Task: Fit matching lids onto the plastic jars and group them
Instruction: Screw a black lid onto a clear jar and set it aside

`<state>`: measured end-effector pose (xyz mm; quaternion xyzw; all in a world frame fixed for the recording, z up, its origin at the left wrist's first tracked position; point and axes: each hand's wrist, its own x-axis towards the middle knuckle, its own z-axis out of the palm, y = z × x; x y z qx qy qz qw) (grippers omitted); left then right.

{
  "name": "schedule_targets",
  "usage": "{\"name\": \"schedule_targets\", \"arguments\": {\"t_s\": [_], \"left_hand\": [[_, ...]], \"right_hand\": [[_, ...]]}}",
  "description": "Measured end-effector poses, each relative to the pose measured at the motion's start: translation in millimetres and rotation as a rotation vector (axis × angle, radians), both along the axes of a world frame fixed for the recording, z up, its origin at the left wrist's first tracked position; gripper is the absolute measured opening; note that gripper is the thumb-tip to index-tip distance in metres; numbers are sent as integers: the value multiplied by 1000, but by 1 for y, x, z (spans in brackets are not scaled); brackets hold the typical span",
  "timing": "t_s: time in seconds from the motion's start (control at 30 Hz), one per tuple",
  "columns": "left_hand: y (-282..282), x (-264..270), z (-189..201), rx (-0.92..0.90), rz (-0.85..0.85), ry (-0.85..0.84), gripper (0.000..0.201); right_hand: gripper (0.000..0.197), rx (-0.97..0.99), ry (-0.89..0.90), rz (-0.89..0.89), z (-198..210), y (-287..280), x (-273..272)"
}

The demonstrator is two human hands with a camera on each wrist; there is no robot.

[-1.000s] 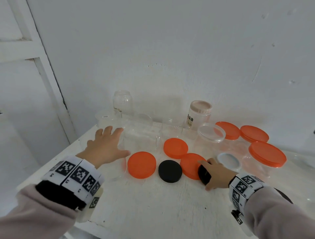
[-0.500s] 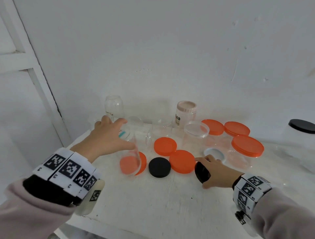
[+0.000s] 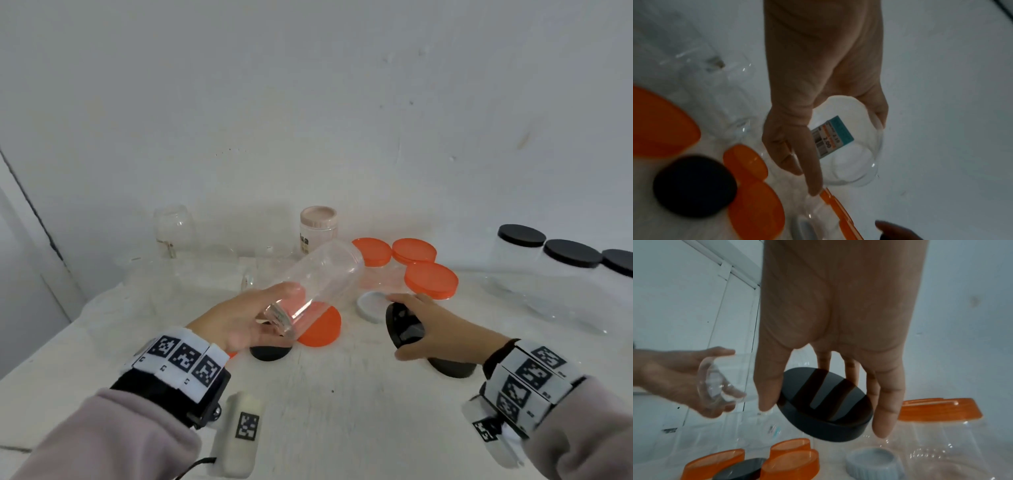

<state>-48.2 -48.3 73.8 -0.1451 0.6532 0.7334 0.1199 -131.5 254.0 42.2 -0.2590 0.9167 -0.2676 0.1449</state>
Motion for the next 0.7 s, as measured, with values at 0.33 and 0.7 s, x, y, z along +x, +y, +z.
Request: {"name": "schedule_targets", "arguments": {"t_s": [0.33,0.7], "left_hand": [[63,-13,-41,104,-34,67,69],[82,-16,-56,-56,-189,67,66]], "right_hand": [[81,-228,-4,-140,45,31,-6],[82,-157,26,-94,53,32,-1]]}}
